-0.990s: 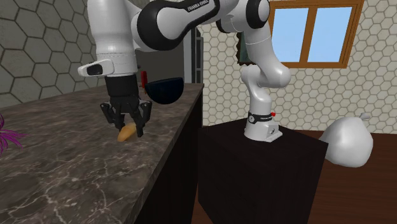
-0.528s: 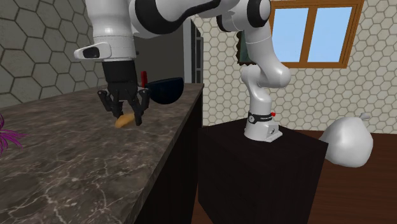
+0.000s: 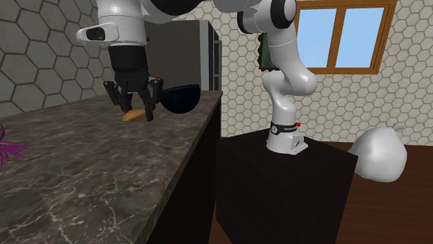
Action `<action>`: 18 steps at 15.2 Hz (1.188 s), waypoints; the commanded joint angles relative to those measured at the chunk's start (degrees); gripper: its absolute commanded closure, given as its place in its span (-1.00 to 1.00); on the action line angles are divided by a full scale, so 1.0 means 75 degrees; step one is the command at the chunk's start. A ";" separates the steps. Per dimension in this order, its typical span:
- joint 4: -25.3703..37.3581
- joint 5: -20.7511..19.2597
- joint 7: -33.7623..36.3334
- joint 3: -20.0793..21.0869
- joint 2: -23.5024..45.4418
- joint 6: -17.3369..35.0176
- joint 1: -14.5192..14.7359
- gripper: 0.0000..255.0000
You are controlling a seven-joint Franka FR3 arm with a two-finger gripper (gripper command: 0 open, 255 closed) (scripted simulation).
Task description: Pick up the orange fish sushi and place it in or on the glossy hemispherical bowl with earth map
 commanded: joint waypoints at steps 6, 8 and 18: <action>0.0719 -0.0003 0.0012 -0.0003 -0.0011 -0.0732 -0.0009 1.00; 0.0950 -0.0004 0.0017 -0.0003 0.0005 -0.0946 -0.0011 1.00; 0.2398 -0.0002 0.0044 -0.0001 0.0269 -0.2130 -0.0024 1.00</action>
